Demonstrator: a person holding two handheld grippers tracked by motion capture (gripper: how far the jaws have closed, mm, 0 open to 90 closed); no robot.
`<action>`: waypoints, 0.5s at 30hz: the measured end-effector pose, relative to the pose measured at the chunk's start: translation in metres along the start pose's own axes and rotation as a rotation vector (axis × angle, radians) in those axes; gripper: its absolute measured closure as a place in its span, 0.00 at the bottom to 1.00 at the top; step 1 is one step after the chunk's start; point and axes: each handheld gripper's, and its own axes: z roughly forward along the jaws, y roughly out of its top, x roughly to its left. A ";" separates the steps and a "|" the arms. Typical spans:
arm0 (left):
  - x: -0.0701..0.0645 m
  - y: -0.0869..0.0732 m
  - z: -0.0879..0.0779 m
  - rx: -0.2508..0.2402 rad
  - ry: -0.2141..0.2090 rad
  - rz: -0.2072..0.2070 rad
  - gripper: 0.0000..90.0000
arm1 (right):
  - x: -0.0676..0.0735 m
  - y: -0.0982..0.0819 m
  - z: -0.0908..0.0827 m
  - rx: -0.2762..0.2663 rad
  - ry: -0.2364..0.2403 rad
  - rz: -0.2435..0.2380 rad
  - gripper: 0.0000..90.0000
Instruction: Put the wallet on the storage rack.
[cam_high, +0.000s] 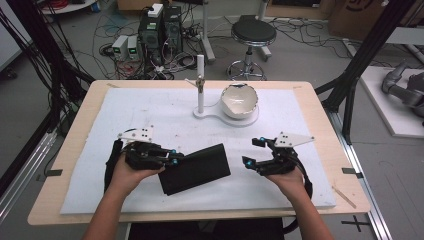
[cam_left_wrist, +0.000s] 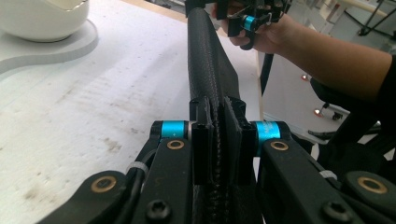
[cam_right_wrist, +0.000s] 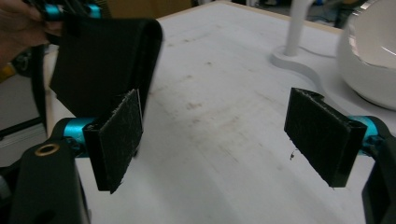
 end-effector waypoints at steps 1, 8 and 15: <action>-0.001 0.001 0.002 0.002 0.004 0.005 0.91 | 0.003 0.002 0.003 -0.001 0.020 0.005 0.22; -0.002 0.004 0.006 -0.012 0.001 0.016 0.91 | 0.006 0.006 0.020 -0.019 0.123 0.049 0.22; -0.004 0.005 0.012 -0.029 -0.020 0.022 0.91 | 0.005 0.007 0.038 0.000 0.236 0.079 0.37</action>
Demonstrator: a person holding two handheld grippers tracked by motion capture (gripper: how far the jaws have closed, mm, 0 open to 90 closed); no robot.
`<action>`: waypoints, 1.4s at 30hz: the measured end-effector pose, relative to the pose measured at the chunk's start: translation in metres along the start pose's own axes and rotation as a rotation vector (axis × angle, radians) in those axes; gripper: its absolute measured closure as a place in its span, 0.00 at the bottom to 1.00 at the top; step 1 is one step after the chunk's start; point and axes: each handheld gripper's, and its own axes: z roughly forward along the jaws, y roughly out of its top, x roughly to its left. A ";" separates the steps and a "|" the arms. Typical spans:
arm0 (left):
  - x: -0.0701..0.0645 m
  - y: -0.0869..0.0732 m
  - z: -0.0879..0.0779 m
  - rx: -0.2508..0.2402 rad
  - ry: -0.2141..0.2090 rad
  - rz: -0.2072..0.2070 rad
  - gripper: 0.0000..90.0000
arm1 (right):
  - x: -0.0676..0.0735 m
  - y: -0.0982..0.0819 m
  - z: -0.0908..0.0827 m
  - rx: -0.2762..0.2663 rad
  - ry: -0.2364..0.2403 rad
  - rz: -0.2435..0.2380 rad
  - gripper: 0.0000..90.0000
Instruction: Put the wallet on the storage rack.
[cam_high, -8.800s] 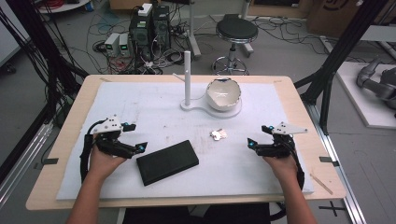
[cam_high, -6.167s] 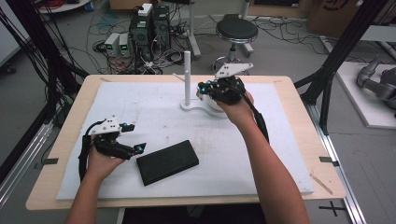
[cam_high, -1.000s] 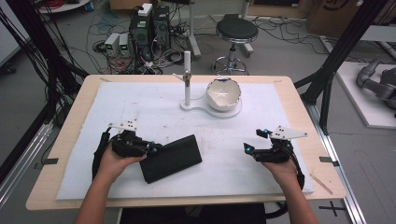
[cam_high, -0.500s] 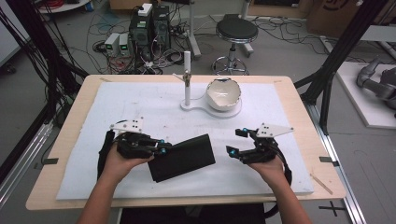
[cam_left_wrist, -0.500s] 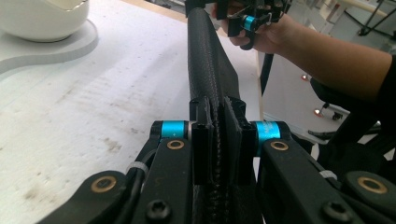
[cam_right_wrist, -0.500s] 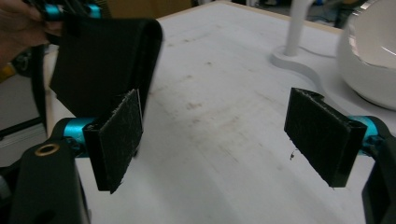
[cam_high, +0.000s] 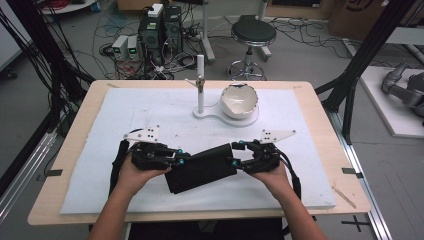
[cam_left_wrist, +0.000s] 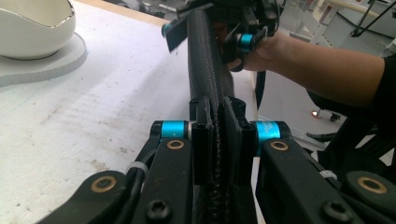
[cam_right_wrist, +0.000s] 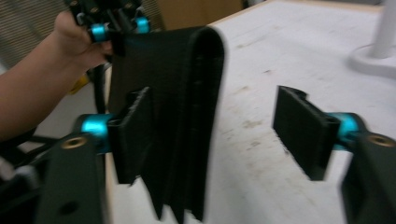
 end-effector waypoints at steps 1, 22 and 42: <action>0.000 -0.001 0.002 0.004 -0.007 -0.007 0.91 | 0.001 0.000 0.006 0.021 0.029 -0.007 0.46; 0.008 -0.002 -0.030 -0.055 0.159 -0.080 0.46 | -0.006 0.012 -0.028 -0.083 0.007 0.000 0.87; 0.014 -0.008 -0.066 -0.031 0.351 -0.075 0.16 | -0.039 0.099 -0.102 -0.074 -0.373 -0.075 0.87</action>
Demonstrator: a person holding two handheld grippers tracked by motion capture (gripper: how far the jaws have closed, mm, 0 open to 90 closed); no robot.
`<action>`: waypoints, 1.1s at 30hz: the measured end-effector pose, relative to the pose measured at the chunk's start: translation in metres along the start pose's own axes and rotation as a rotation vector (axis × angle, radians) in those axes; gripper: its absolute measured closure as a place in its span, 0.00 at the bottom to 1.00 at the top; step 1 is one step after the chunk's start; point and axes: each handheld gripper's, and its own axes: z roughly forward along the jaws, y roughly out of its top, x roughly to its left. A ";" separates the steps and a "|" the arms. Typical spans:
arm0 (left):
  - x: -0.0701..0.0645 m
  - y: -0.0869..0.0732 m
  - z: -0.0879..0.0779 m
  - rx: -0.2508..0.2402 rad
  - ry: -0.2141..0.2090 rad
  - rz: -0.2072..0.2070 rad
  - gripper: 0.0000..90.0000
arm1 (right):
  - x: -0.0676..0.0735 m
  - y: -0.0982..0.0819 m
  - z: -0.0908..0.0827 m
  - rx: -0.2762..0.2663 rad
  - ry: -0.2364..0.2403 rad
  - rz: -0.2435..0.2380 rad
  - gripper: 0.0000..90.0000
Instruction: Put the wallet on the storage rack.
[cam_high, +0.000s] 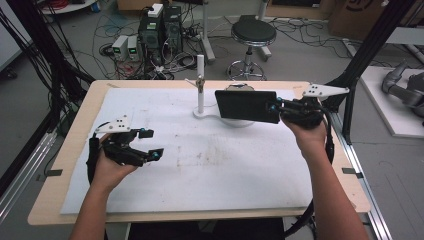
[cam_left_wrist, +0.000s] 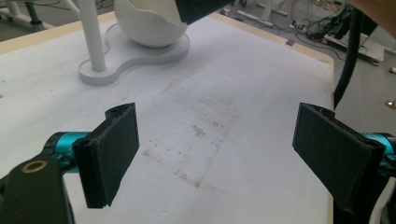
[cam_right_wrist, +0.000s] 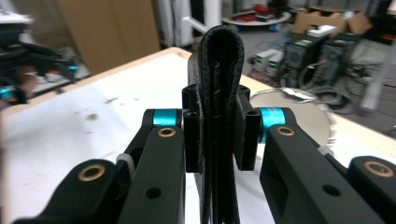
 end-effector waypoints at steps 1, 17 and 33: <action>0.001 0.000 -0.001 -0.006 0.002 -0.004 0.17 | -0.003 0.004 0.000 0.009 -0.015 0.000 0.87; 0.000 0.001 -0.002 0.002 -0.006 -0.015 0.17 | -0.042 0.015 0.025 0.126 -0.164 0.044 0.87; 0.000 -0.001 0.000 0.016 0.008 -0.010 0.17 | -0.059 0.003 0.061 0.212 -0.199 0.088 0.86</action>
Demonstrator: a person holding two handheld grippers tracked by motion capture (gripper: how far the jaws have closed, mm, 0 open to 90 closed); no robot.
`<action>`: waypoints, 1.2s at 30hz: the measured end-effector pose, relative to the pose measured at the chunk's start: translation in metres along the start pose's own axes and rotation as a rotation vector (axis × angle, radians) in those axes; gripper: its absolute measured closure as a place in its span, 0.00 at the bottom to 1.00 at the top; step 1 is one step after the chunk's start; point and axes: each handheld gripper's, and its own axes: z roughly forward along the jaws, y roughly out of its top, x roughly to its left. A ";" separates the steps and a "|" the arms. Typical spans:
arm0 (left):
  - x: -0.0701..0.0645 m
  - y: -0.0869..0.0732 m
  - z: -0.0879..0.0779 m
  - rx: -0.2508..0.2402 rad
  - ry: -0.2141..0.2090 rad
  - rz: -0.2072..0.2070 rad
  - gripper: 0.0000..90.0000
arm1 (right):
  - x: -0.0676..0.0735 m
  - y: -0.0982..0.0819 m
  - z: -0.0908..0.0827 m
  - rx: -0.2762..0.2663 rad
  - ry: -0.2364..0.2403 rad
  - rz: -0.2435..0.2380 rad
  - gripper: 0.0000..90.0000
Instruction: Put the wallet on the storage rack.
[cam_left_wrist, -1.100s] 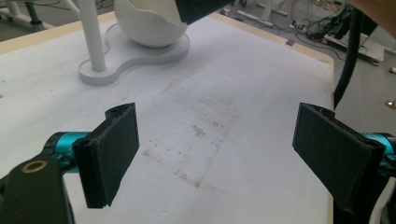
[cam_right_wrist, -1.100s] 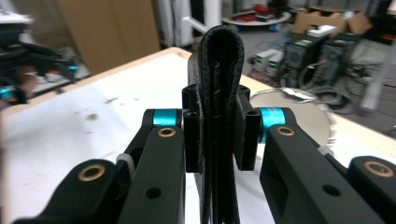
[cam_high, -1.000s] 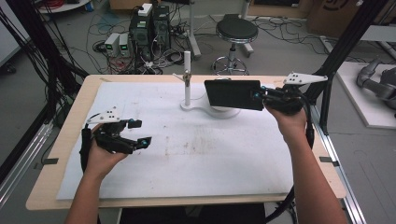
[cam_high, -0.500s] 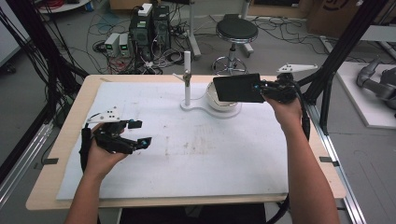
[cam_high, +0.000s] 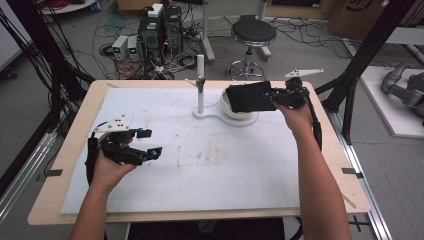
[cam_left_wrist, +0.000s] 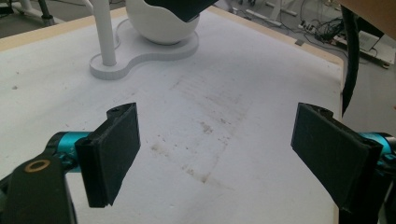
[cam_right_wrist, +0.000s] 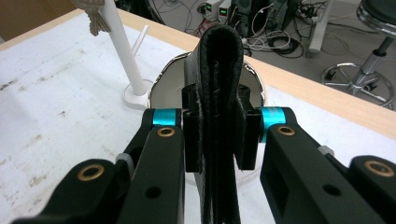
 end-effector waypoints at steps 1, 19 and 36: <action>0.000 0.000 0.000 -0.001 -0.001 -0.001 0.17 | -0.001 0.000 0.002 -0.013 0.002 0.008 0.86; -0.002 -0.001 0.002 0.002 -0.007 0.001 0.17 | -0.016 -0.010 0.010 -0.011 -0.131 0.081 0.66; -0.002 -0.001 0.001 0.001 -0.007 0.012 0.17 | -0.007 -0.008 0.001 -0.008 -0.187 0.039 0.32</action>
